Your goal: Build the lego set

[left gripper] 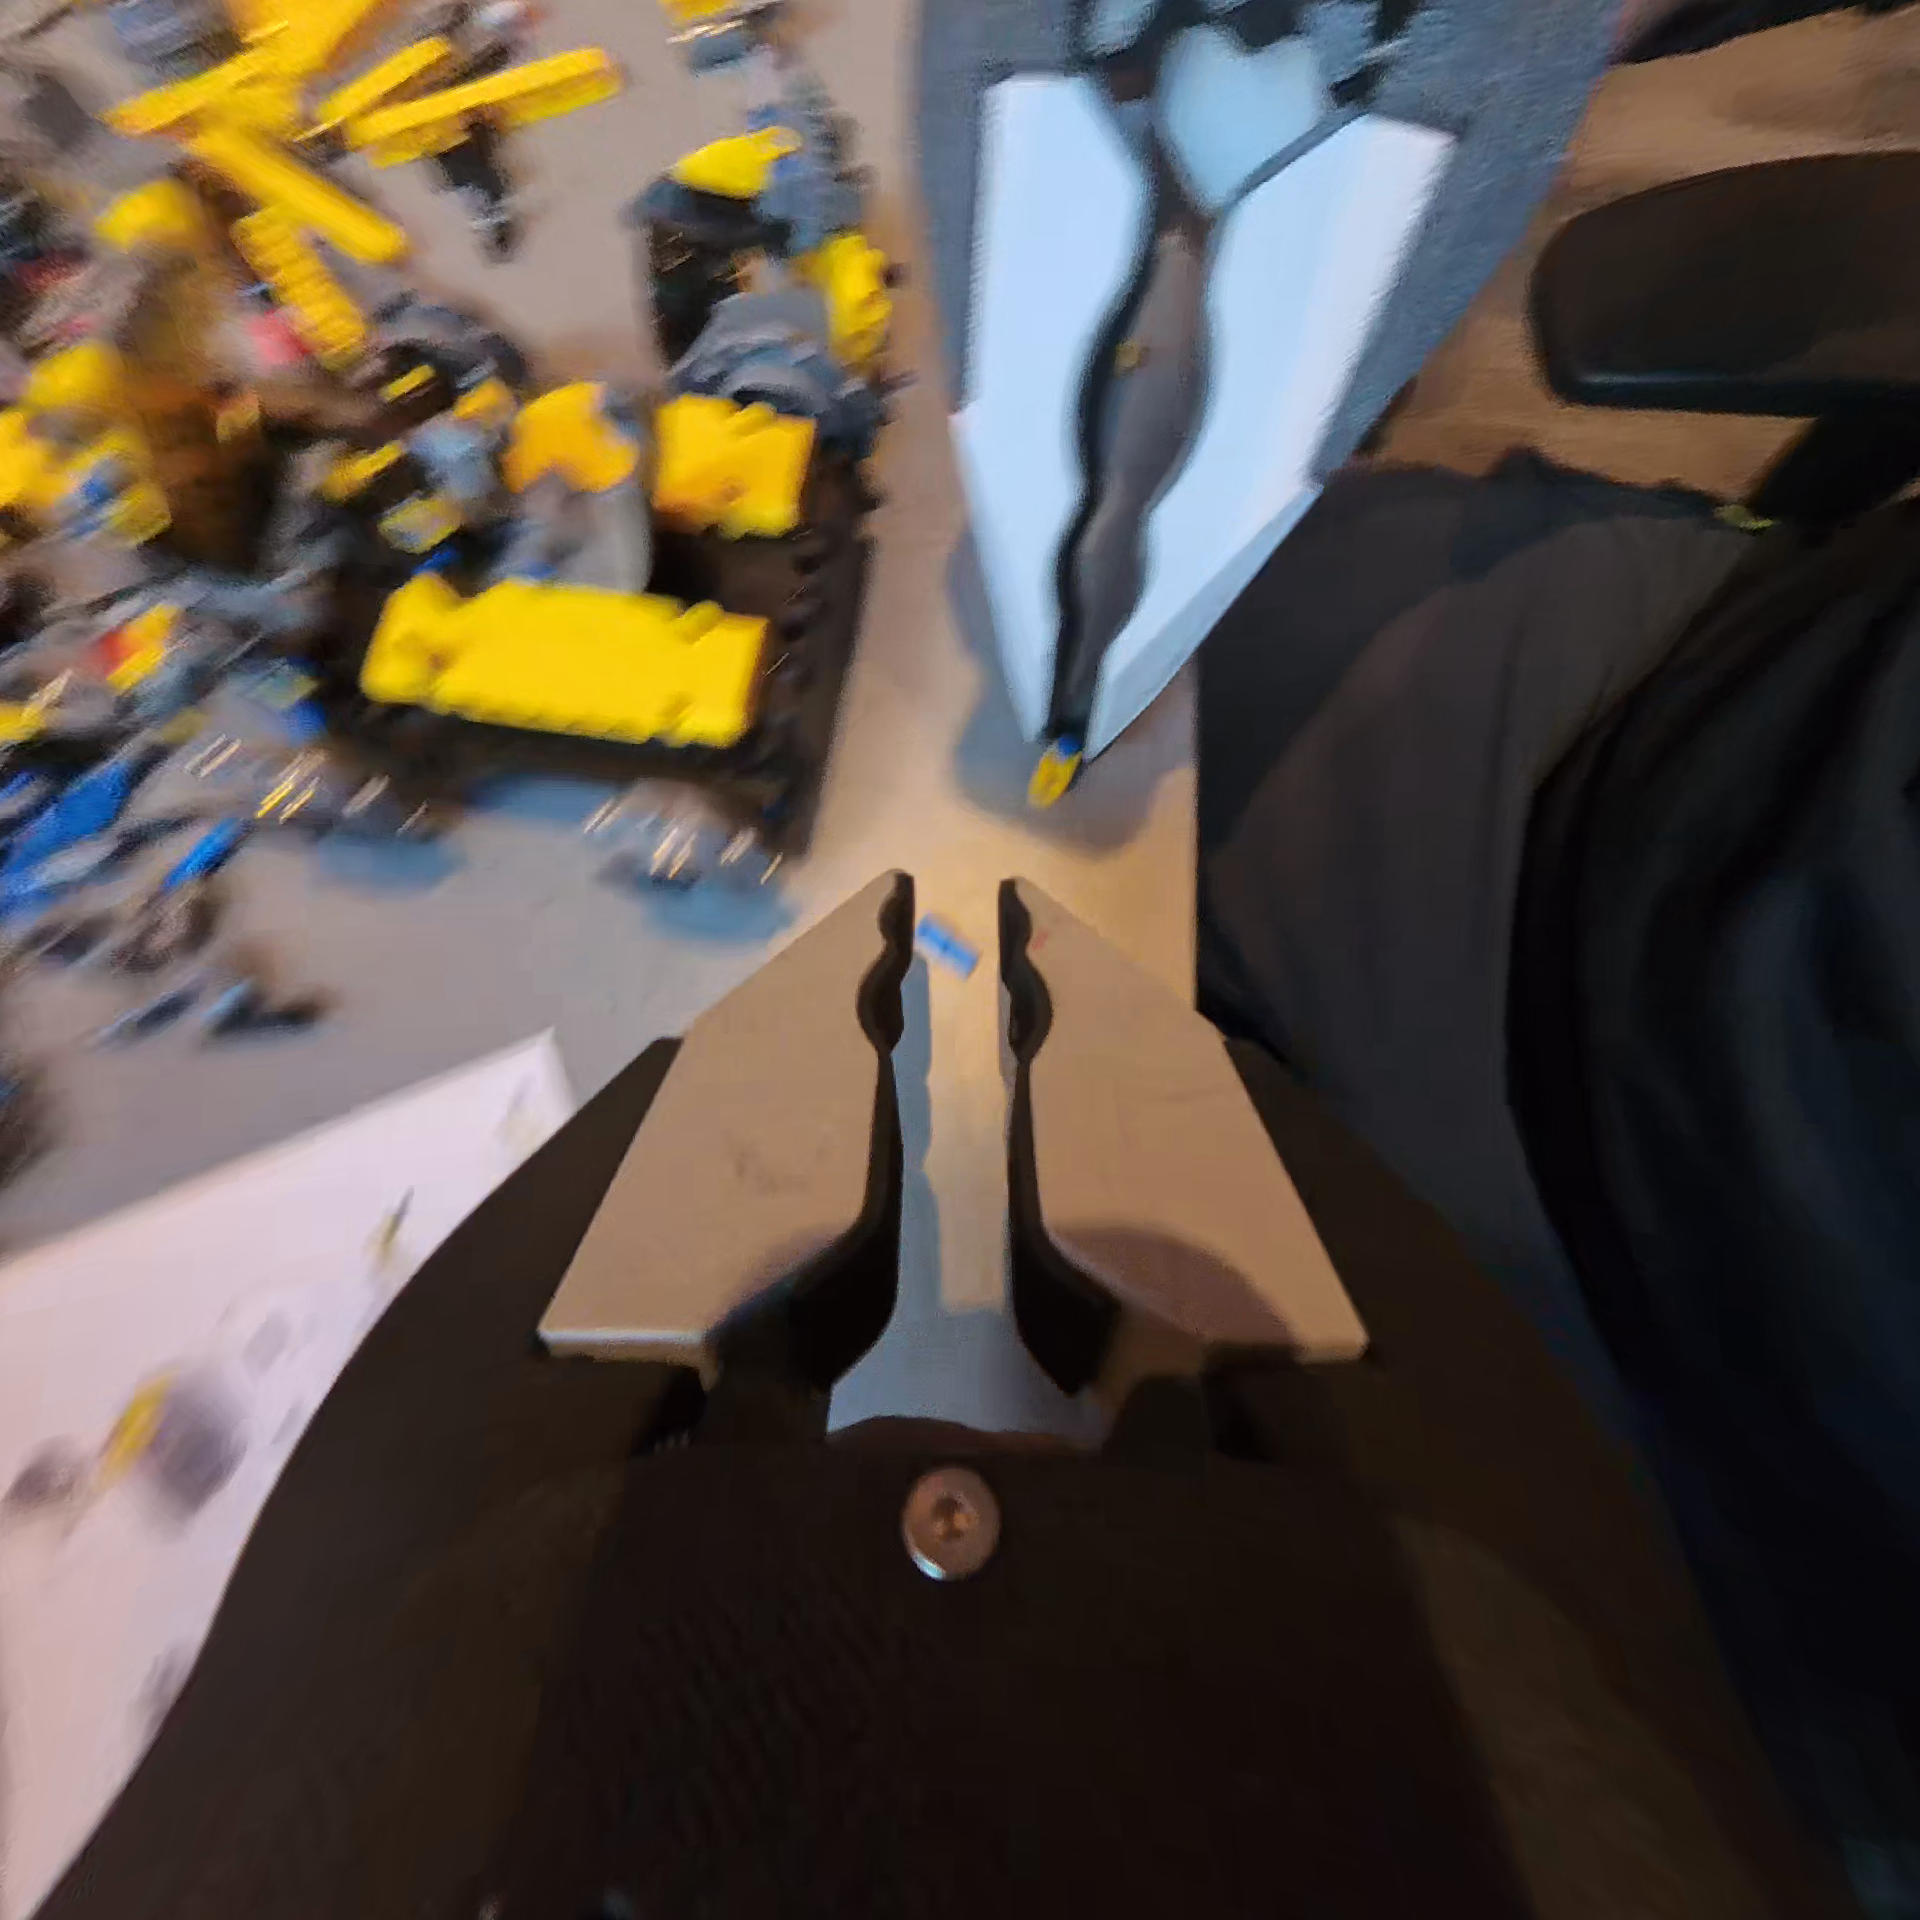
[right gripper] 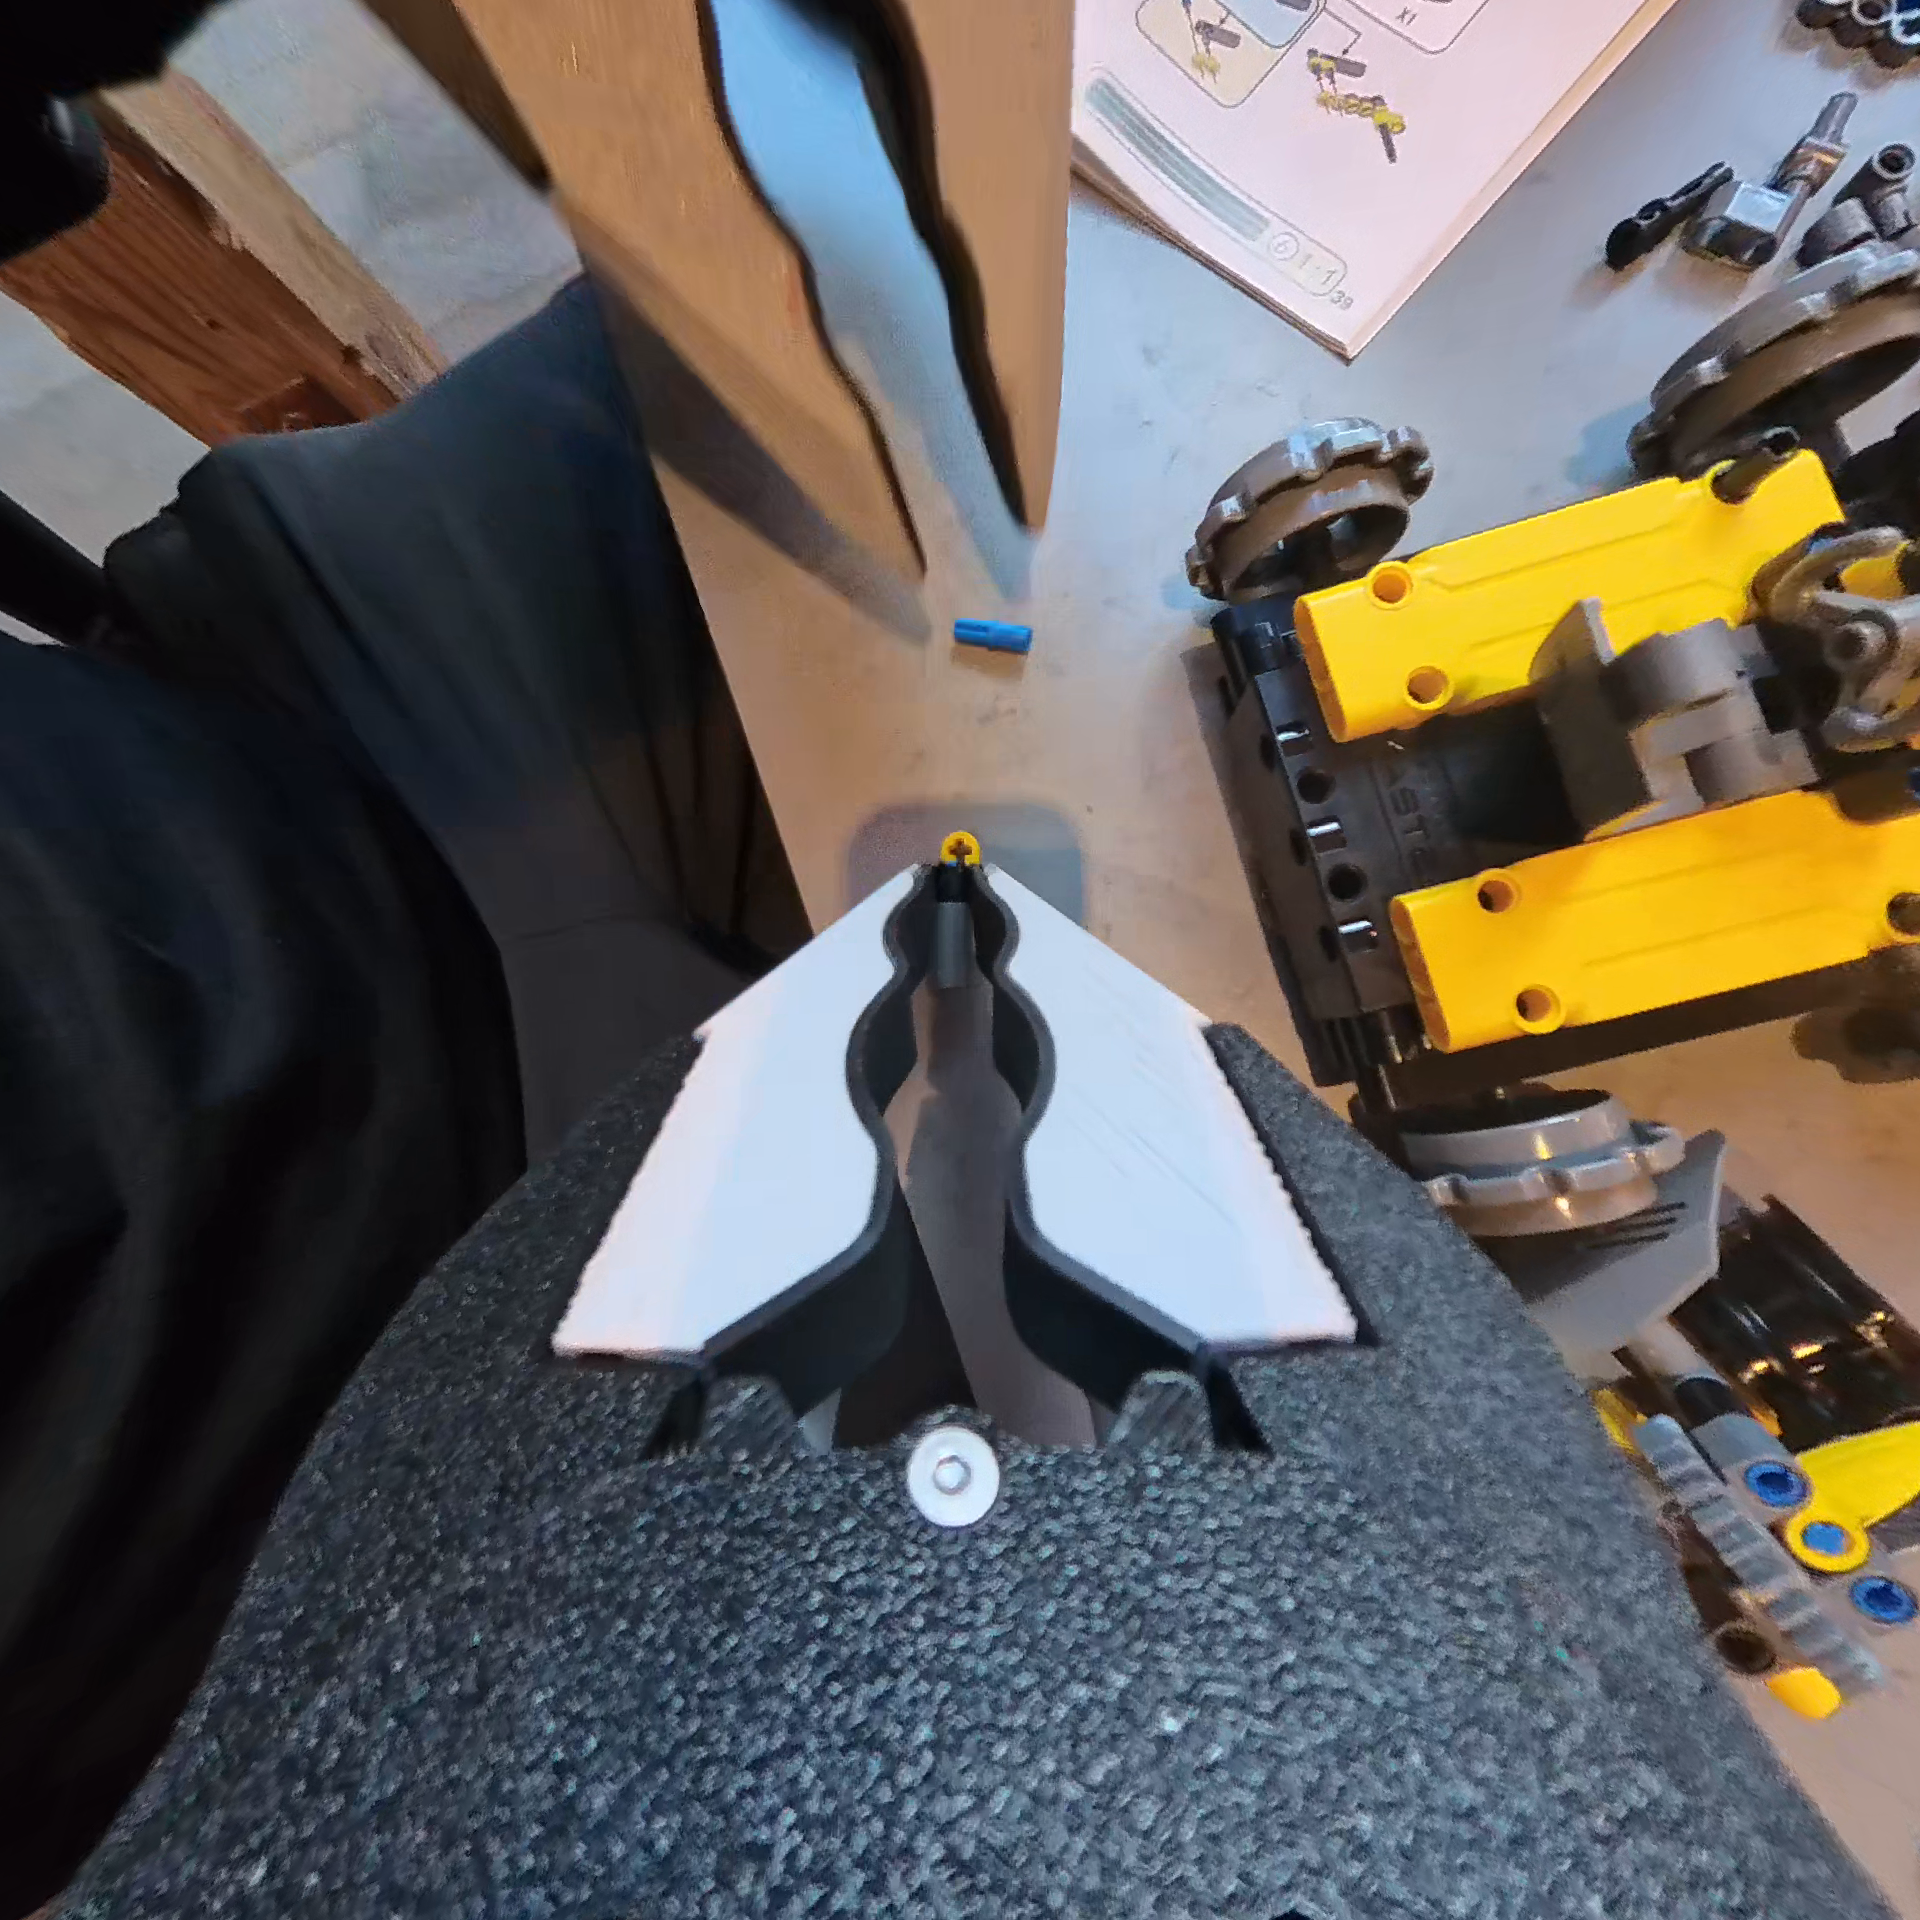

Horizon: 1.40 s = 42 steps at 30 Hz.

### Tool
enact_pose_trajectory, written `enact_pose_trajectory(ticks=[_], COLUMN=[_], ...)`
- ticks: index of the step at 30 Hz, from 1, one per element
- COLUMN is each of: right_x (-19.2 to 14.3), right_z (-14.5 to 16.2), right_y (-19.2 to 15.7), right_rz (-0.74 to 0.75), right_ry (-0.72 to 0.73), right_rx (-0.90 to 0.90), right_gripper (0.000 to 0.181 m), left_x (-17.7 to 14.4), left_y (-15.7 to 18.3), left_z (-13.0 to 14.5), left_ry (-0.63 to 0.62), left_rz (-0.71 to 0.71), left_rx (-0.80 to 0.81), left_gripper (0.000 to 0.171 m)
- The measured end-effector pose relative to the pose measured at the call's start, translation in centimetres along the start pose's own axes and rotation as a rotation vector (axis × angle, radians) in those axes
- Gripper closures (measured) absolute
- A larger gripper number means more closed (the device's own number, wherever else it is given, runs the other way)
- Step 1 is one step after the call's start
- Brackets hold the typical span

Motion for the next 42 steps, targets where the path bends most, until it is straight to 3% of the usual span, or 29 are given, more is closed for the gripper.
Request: enact_pose_trajectory(ticks=[4,10,22,32,42], right_x=[0.0,-0.5,0.2,0.2,-0.7], right_z=[0.0,0.1,0.4,0.2,-1.0], right_y=[-0.2,0.0,0.0,-0.1,0.7], right_rz=[-0.017,-0.008,0.017,0.015,-0.017], right_ry=[0.019,0.05,0.054,0.079,0.178], right_rx=[-0.023,-0.03,-0.055,-0.054,-0.027], right_gripper=[0.175,0.175,0.166,0.162,0.161], left_x=[-1.0,1.8,2.5,2.7,2.8], left_y=[0.0,0.3,0.6,0.7,1.0], left_z=[1.9,2.3,1.5,1.4,1.2], left_ry=[-0.014,-0.038,-0.006,0.025,0.022], left_rz=[-0.001,0.074,0.1,0.084,-0.024], left_rx=[-0.09,-0.238,-0.361,-0.335,-0.138], left_gripper=[0.156,0.146,0.164,0.17,0.17])
Point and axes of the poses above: each gripper's, where its closed fingertips meet, x out along the fingers, z out of its underside, y = z × x across the jaws, the point moved 3 cm from there along -x, back along the fingers, and after that the axes turned 15 degrees about -y, right-handed, at the moved point
